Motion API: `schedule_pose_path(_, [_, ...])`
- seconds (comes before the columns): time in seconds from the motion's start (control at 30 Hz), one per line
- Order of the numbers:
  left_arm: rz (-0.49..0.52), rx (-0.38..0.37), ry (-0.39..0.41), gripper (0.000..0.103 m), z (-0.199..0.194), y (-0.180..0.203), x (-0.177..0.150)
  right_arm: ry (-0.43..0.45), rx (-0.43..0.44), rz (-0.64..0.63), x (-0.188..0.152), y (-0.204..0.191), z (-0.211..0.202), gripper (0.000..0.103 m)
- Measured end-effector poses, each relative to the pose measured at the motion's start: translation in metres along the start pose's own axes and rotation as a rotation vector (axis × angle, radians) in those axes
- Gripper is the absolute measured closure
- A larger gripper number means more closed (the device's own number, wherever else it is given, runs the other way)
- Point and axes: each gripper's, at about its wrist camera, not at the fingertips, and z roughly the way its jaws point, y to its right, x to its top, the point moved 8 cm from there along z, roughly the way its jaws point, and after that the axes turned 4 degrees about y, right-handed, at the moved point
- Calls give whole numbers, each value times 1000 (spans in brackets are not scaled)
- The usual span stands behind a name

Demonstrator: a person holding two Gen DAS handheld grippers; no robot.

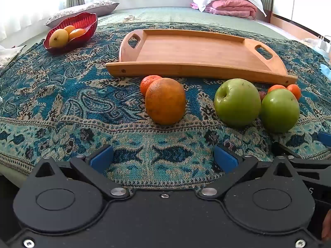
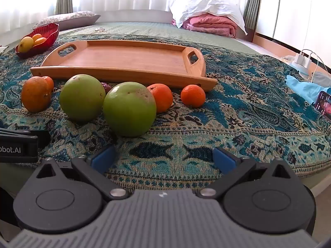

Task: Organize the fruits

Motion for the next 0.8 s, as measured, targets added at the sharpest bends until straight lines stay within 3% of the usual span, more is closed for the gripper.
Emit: schedule_pose_path(0.8, [4,2,4,0,0,0,0,1,0,-1,-1,0,0,0])
